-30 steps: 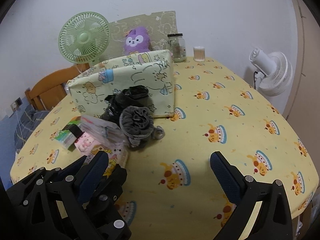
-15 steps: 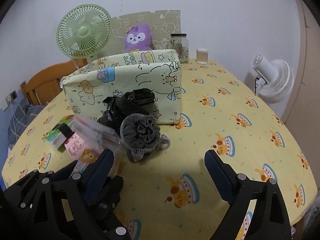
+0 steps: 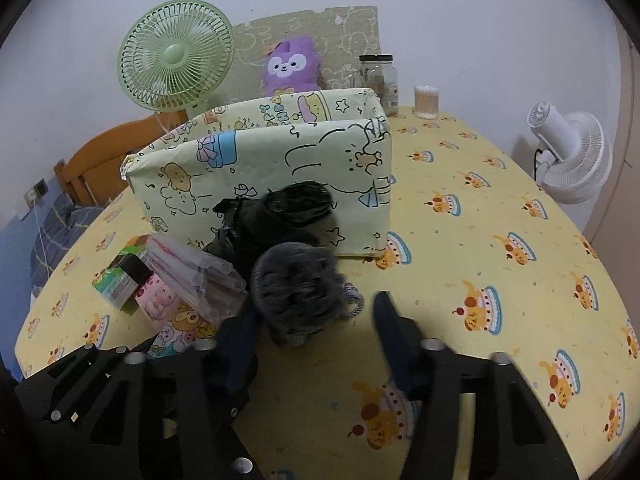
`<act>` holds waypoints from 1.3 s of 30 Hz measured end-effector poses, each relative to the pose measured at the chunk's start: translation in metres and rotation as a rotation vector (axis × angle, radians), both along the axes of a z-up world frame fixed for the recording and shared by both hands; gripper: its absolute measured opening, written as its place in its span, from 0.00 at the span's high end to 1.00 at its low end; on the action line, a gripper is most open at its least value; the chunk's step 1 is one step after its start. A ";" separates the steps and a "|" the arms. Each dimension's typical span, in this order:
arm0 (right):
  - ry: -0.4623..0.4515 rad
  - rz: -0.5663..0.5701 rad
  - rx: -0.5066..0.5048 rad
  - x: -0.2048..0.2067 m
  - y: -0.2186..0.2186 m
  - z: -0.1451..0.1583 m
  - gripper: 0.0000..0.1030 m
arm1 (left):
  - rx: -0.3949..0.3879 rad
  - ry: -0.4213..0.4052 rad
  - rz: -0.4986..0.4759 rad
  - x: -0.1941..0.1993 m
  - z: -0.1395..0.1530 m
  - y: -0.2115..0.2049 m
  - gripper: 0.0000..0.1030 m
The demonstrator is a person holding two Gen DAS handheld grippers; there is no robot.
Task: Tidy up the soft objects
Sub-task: 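Lift the pouch with the left tool while the right tool grasps the grey scrunchie, then carry the pouch over the box with the left tool while the right tool holds the scrunchie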
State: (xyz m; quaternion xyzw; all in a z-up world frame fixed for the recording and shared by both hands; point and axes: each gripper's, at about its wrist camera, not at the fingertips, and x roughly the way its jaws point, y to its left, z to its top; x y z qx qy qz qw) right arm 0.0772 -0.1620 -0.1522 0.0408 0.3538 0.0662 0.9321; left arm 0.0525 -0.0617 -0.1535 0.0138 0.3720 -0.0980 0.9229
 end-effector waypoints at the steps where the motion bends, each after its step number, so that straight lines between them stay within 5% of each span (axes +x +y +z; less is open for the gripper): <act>1: -0.002 -0.002 0.001 0.000 0.000 0.000 0.61 | 0.002 -0.003 0.000 0.000 0.000 0.000 0.54; 25: -0.060 -0.042 0.016 -0.048 -0.010 0.020 0.65 | 0.019 -0.103 -0.008 -0.037 0.027 -0.008 0.54; 39: -0.117 -0.058 0.007 -0.056 -0.002 0.064 0.65 | 0.000 -0.171 0.015 -0.042 0.067 0.002 0.54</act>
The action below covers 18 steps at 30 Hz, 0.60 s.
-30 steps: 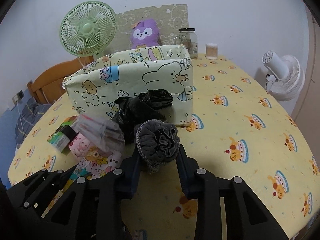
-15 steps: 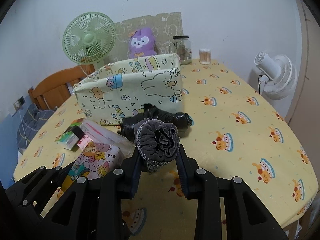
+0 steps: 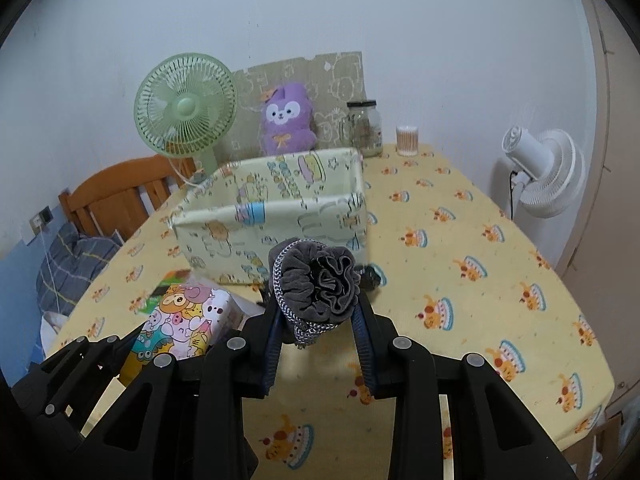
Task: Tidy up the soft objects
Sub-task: 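Carry the pouch over the box with the left tool while the right tool holds the scrunchie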
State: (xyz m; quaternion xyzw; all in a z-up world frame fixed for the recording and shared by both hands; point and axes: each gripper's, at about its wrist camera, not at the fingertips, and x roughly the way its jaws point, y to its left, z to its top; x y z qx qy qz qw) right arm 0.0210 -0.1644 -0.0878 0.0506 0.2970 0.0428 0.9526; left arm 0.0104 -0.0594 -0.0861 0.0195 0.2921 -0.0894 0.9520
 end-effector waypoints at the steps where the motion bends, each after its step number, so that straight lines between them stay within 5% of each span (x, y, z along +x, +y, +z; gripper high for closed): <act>1: -0.004 0.001 -0.004 0.000 0.001 0.003 0.65 | -0.004 -0.004 0.003 0.000 0.004 0.001 0.54; 18: -0.059 -0.013 -0.016 0.002 0.006 0.054 0.65 | -0.007 -0.064 0.005 0.000 0.050 0.008 0.54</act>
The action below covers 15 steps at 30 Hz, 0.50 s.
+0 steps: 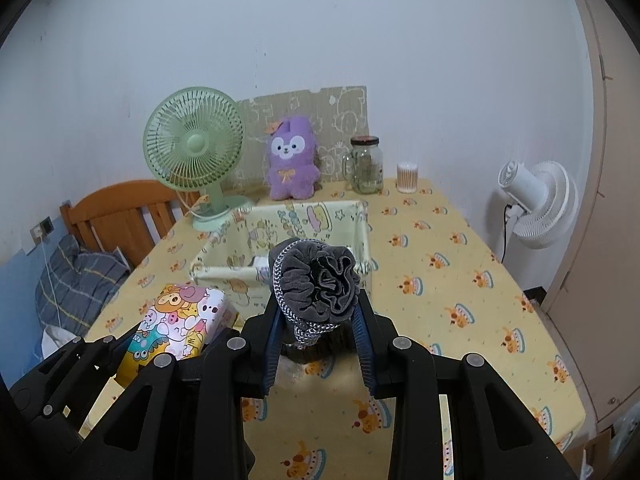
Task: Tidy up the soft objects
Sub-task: 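Carry the pouch over the box with the left tool while the right tool holds the scrunchie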
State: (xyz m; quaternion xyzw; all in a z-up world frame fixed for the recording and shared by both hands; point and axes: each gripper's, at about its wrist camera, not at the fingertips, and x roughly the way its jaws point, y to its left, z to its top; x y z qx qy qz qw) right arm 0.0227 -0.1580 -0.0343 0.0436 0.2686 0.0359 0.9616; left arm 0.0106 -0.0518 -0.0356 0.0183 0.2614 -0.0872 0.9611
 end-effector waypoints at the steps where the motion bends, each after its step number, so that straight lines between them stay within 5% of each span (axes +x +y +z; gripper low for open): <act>1: -0.002 0.000 0.001 0.000 0.000 0.003 0.65 | -0.001 -0.004 0.000 0.000 0.004 0.000 0.54; 15: -0.080 0.002 -0.010 0.004 0.002 0.043 0.65 | -0.034 -0.077 0.001 0.003 0.037 0.001 0.54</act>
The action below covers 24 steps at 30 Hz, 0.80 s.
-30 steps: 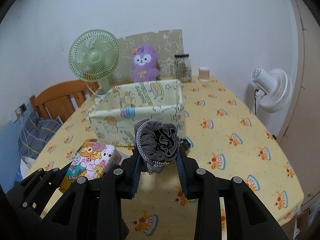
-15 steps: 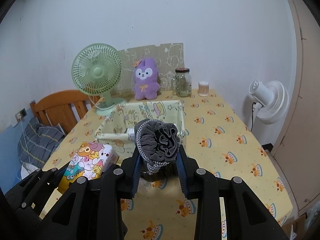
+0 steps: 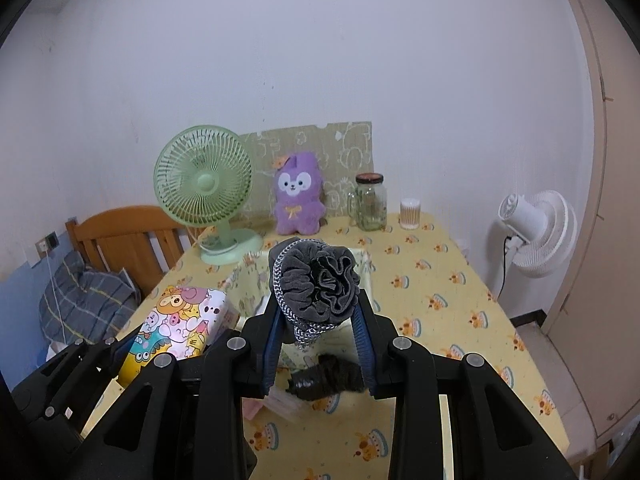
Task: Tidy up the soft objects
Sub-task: 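Carry the pouch over the box with the left tool while the right tool holds the scrunchie, then lower the pouch into the box and open the left tool while the right tool carries the scrunchie over it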
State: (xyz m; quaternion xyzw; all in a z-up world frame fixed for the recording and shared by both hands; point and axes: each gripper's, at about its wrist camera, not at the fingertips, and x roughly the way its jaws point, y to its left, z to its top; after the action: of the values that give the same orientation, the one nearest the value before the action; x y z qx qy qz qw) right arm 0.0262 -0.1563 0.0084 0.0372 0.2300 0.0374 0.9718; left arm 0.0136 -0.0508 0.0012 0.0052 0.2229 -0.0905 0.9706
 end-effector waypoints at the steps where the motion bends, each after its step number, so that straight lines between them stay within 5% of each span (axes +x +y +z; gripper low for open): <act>1: -0.002 -0.002 -0.002 0.000 0.000 0.001 0.65 | -0.001 -0.002 -0.002 0.001 0.001 0.000 0.54; 24: 0.011 -0.016 0.004 0.051 0.002 0.001 0.65 | -0.003 0.008 0.011 0.045 0.000 0.000 0.54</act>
State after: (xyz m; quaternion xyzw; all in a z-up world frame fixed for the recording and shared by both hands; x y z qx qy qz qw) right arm 0.0775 -0.1540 0.0096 0.0413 0.2349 0.0299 0.9707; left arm 0.0588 -0.0505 0.0017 0.0023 0.2265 -0.0854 0.9703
